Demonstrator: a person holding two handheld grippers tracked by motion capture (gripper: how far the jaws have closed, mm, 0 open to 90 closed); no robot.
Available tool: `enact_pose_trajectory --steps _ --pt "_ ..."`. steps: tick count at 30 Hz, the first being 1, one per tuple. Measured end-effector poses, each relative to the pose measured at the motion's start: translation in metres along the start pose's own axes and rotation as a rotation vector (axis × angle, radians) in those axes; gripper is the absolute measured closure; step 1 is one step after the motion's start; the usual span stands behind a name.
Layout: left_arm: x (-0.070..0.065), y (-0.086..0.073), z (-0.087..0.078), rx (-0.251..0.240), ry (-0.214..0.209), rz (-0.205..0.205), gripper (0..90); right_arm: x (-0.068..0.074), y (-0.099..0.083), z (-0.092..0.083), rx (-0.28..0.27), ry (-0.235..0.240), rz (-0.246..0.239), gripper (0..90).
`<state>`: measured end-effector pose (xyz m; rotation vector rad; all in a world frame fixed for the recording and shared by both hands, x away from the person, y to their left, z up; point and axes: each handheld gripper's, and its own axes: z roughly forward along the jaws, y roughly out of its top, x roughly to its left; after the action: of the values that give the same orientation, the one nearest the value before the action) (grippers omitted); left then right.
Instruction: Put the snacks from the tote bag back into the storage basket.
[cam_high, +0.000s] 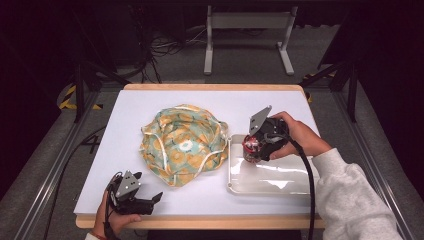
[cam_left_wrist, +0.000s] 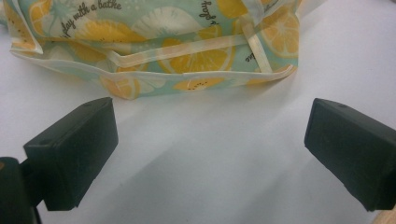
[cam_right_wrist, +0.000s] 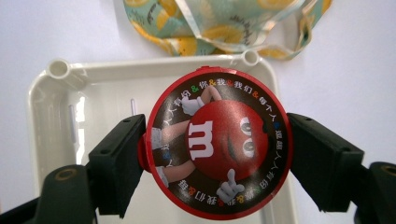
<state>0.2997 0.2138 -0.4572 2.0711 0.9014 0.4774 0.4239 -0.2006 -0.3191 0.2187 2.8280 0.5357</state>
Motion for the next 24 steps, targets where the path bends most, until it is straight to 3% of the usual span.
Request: enact_pose_trajectory --steps 8,24 --pt "0.001 0.0 0.0 0.003 -0.005 0.004 3.5 0.0 -0.014 0.014 0.036 0.007 0.017 24.0" --pt "0.001 0.0 0.001 0.009 -0.008 0.006 3.5 0.004 -0.038 0.029 0.04 0.039 0.049 24.0"
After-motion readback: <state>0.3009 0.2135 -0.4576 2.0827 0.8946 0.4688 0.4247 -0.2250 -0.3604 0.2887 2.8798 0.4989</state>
